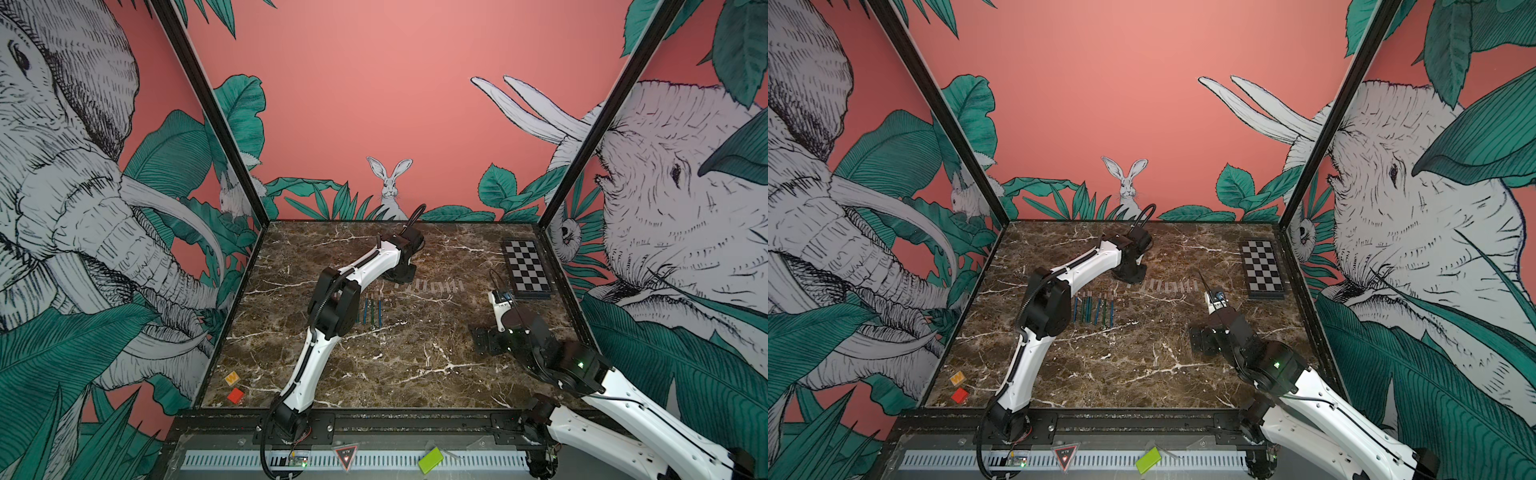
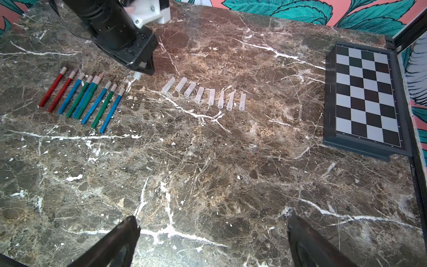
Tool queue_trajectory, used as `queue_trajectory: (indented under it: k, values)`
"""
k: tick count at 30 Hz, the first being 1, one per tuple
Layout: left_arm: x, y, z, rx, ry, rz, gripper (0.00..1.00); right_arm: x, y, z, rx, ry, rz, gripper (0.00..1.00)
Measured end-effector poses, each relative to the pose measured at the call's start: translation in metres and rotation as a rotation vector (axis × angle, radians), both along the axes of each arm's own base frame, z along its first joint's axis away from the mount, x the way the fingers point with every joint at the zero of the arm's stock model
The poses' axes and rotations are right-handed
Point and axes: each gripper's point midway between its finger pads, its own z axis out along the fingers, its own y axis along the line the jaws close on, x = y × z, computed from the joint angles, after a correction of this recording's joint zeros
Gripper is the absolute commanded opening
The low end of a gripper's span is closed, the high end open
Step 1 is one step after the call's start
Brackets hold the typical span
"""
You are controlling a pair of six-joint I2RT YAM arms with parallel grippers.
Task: Remove protective caps from carving knives
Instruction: Place the protective sleeve at the center of the board.
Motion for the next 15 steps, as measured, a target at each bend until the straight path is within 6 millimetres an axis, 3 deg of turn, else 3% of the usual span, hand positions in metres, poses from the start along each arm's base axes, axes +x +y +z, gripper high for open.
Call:
queue_trajectory:
  k: [15]
  values:
    - [0.005,-0.011,-0.025,-0.008,0.038,0.06,0.02,-0.003,0.003,-0.003,0.012,0.016,0.021,0.99]
